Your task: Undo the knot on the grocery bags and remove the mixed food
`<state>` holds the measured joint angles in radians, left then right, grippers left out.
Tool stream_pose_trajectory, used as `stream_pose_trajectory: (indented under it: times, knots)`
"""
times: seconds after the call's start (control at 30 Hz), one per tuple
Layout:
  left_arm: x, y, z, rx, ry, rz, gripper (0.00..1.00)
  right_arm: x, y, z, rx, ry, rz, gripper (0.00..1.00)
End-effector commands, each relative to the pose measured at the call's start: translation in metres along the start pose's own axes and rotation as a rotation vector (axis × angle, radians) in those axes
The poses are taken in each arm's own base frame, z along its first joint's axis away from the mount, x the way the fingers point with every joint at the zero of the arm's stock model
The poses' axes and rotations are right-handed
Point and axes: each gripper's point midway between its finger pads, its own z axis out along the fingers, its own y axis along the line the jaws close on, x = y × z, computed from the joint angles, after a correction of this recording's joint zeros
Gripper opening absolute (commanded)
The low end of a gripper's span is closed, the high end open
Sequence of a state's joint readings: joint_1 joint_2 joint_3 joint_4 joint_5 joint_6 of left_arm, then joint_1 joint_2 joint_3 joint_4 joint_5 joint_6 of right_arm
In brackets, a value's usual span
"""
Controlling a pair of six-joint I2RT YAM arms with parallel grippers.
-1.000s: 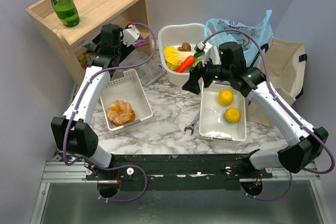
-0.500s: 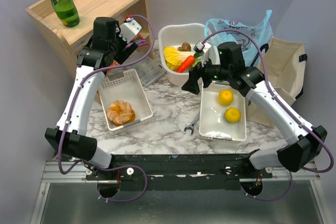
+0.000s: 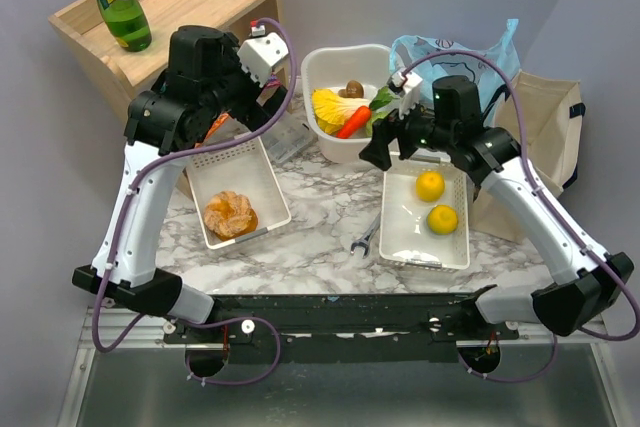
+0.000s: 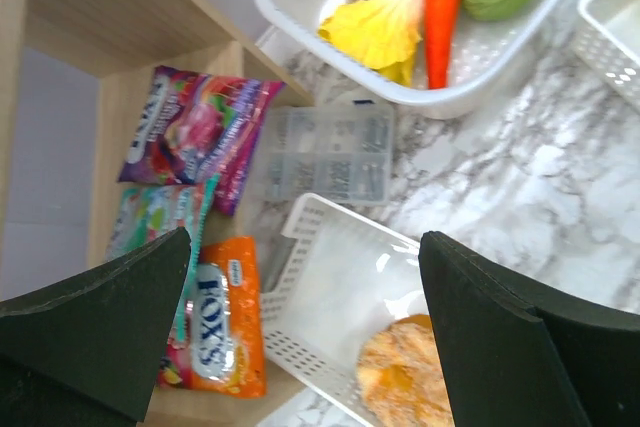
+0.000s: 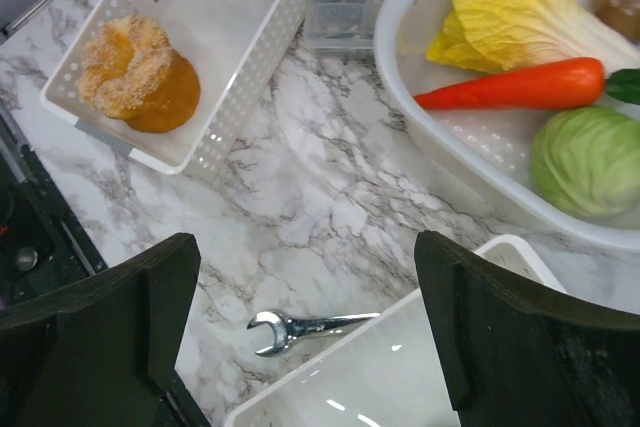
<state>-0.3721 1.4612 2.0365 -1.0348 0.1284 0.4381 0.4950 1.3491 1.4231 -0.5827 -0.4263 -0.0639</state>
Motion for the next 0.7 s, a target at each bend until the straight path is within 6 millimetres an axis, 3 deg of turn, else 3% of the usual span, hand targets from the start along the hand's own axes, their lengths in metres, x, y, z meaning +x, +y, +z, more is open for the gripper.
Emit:
stream_pose_trajectory:
  times: [0.0,0.2,0.47,0.67]
  knots:
    - [0.012,-0.043,-0.014,0.177,0.026,-0.130,0.99,0.005,-0.013,-0.033,0.133,0.000,-0.026,0.96]
    - [0.036,-0.070,-0.015,0.254,0.075,-0.216,0.99,0.039,-0.027,-0.060,0.251,0.040,0.009,0.96]
    - [0.075,-0.096,-0.015,0.289,0.152,-0.302,0.98,0.075,-0.064,-0.096,0.400,0.027,0.136,0.96]
    - [0.107,-0.105,-0.020,0.263,0.192,-0.351,0.99,0.091,-0.061,-0.108,0.380,-0.003,0.190,0.98]
